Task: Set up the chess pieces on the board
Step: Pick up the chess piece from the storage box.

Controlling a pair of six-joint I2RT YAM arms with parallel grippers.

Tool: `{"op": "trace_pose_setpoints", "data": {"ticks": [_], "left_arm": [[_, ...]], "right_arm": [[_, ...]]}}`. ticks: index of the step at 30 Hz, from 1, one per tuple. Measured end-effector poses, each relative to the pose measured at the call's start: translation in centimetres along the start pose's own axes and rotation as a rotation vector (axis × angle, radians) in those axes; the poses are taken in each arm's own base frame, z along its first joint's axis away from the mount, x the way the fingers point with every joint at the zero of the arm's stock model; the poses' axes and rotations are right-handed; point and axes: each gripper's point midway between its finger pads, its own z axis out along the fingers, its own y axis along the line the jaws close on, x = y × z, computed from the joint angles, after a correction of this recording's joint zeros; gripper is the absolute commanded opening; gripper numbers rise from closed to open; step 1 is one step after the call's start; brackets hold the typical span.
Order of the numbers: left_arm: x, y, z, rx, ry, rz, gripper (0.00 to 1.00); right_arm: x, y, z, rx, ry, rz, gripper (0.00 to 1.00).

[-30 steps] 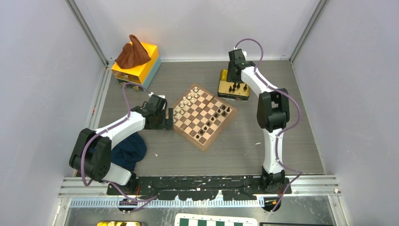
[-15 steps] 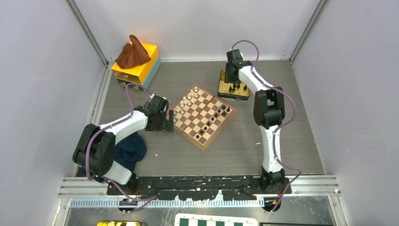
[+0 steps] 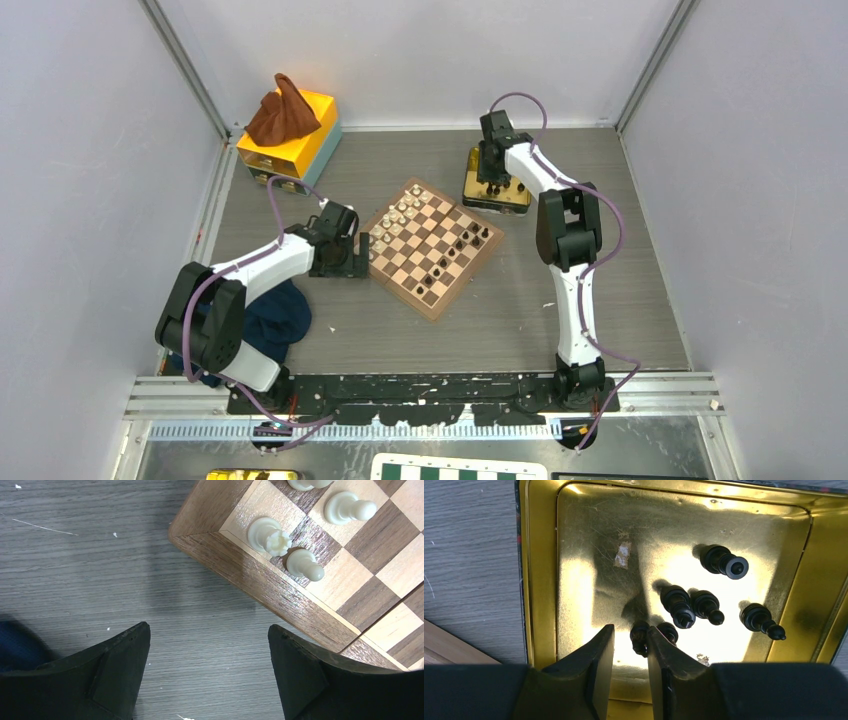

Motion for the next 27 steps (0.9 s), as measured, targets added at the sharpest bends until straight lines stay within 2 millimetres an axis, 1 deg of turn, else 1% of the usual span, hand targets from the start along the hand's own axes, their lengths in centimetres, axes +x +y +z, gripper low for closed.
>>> {"op": "trace_pose_setpoints", "data": {"ticks": [2,7,11,15,17,27], "left_arm": [[0.00,0.01,0.00,0.000,0.000,0.000,0.88],[0.00,0.02,0.00,-0.001,0.000,0.000,0.88],[0.00,0.02,0.00,-0.001,0.000,0.000,0.88],[0.00,0.02,0.00,-0.001,0.000,0.000,0.88],[-0.01,0.01,-0.01,-0.001,0.000,0.000,0.88],[-0.02,0.02,-0.01,-0.001,-0.001,0.000,0.88]], "right_arm": [[0.07,0.00,0.08,0.000,0.002,-0.001,0.27],[0.20,-0.04,0.21,0.002,0.005,-0.004,0.21],[0.19,-0.07,0.22,0.003,0.005,-0.004,0.10],[0.16,-0.18,0.24,0.009,0.003,-0.007,0.02],[0.13,-0.20,0.23,0.010,0.001,-0.008,0.01],[0.00,-0.44,0.24,0.019,-0.008,-0.025,0.01]]}}
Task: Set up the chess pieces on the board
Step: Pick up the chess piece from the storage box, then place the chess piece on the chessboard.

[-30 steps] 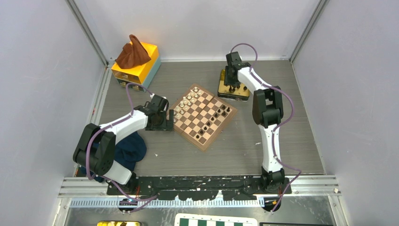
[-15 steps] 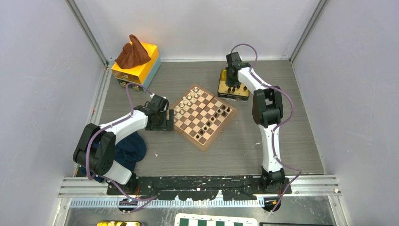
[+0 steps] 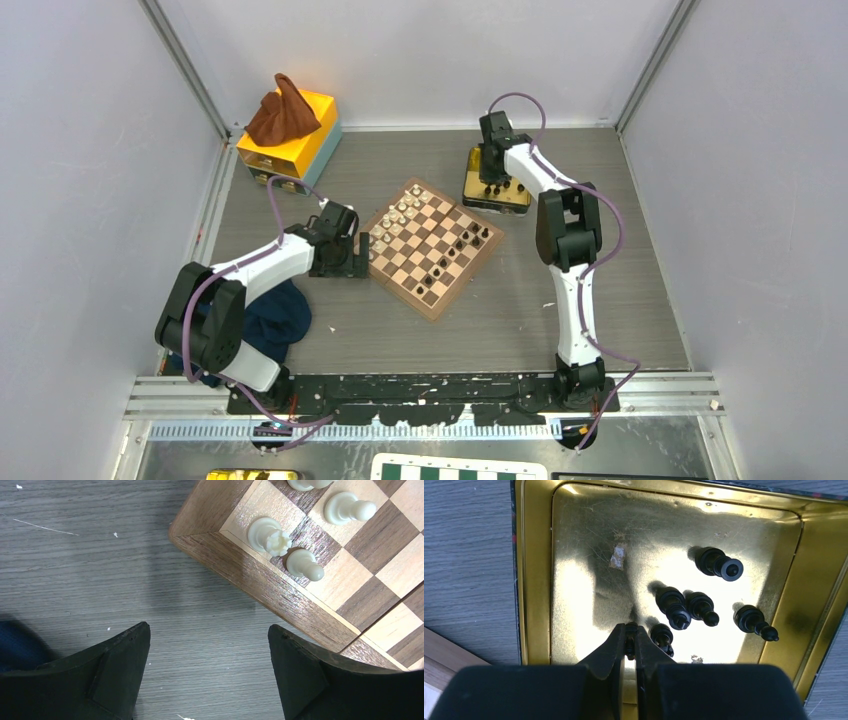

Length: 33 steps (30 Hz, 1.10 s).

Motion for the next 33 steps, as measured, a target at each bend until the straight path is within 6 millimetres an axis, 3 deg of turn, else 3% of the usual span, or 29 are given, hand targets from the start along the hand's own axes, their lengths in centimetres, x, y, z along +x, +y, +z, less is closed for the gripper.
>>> {"op": "trace_pose_setpoints", "data": {"ticks": [9,21,27,33], "left_arm": [[-0.3,-0.1,-0.3,0.005,-0.013,-0.002,0.88],[-0.7,-0.2,-0.9,0.014,-0.034,-0.005,0.88],[-0.8,-0.2,-1.1,0.019,-0.042,-0.007,0.88],[-0.8,-0.4,-1.1,0.029,-0.039,-0.009,0.88]], "right_arm": [[-0.5,-0.2,-1.0,0.004,-0.018,-0.008,0.01],[-2.3,0.3,-5.1,-0.015,-0.089,-0.029,0.01],[-1.0,2.3,-9.0,-0.037,-0.109,-0.099,0.01],[2.1,6.1,-15.2,-0.105,-0.145,-0.209,0.01]]}}
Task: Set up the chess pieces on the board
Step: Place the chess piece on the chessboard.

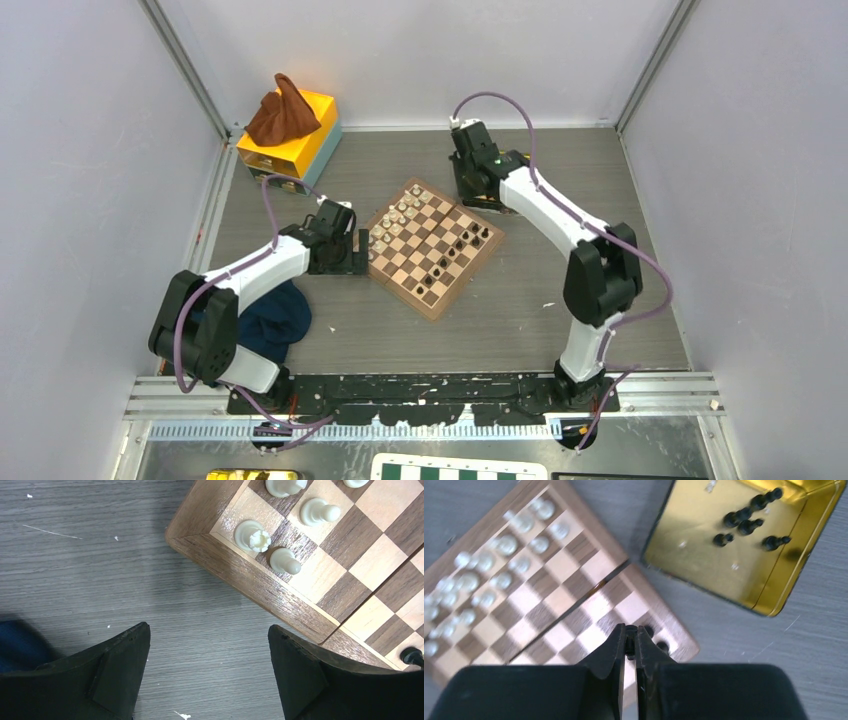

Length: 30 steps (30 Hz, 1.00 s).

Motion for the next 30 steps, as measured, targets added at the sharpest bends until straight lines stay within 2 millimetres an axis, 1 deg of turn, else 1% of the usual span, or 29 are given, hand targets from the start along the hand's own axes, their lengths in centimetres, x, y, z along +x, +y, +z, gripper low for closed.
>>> {"op": "trace_pose_setpoints", "data": {"ticks": [2,4,6,8,11,13,18,21,24,30], "left_arm": [[0.0,-0.1,0.0,0.004,0.000,-0.002,0.88],[0.0,-0.2,0.0,0.010,0.002,-0.003,0.88],[0.1,-0.3,0.0,0.014,0.004,-0.006,0.88],[0.1,-0.4,-0.1,0.019,0.006,-0.015,0.88],[0.1,-0.5,-0.1,0.025,0.009,-0.019,0.88],[0.1,-0.5,-0.1,0.026,0.009,-0.020,0.88],[0.0,-0.6,-0.3,0.029,0.001,-0.021,0.88],[-0.2,-0.6,-0.5,0.032,-0.006,-0.021,0.88],[-0.3,-0.7,-0.6,0.035,-0.011,-0.022,0.88],[-0.3,-0.7,-0.7,0.037,-0.016,-0.021,0.88]], "right_arm": [[0.9,1.4,-2.2,-0.033,-0.009,-0.030,0.01],[1.9,2.3,-4.3,-0.065,-0.018,-0.052,0.01],[2.8,2.8,-5.9,-0.093,-0.024,-0.064,0.01],[4.1,3.1,-7.4,-0.120,-0.023,-0.074,0.01],[6.1,3.8,-8.6,-0.161,-0.007,-0.094,0.01],[7.8,4.6,-9.1,-0.194,0.018,-0.114,0.01],[11.7,7.0,-9.3,-0.258,0.092,-0.175,0.01],[13.3,8.2,-9.5,-0.287,0.117,-0.201,0.01],[14.3,9.3,-9.7,-0.305,0.130,-0.221,0.01],[16.1,11.3,-9.1,-0.326,0.163,-0.263,0.01]]}}
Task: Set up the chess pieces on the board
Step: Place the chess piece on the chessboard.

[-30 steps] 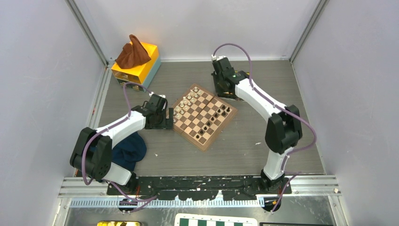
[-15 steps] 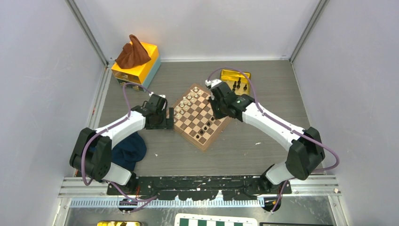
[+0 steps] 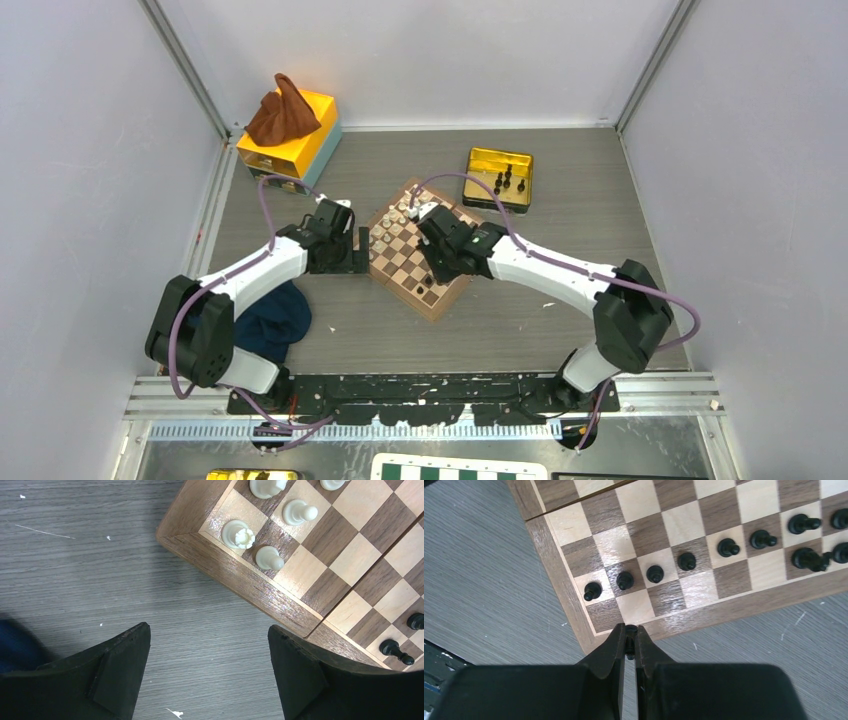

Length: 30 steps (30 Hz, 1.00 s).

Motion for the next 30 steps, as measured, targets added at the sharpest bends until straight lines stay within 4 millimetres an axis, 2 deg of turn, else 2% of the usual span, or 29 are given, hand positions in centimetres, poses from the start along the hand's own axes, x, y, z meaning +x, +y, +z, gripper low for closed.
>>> {"op": "trace_pose_setpoints", "data": {"ticks": [8,20,30], "left_arm": [[0.0,0.0,0.0,0.000,0.000,0.000,0.88],[0.0,0.0,0.0,0.001,0.000,0.000,0.88],[0.0,-0.1,0.0,0.001,0.000,0.002,0.88]], "right_arm": [[1.2,1.4,1.9,0.012,0.027,-0.035,0.01],[3.4,-0.1,3.6,0.103,0.014,-0.037,0.01],[2.8,-0.2,3.9,0.113,-0.021,-0.028,0.01]]}}
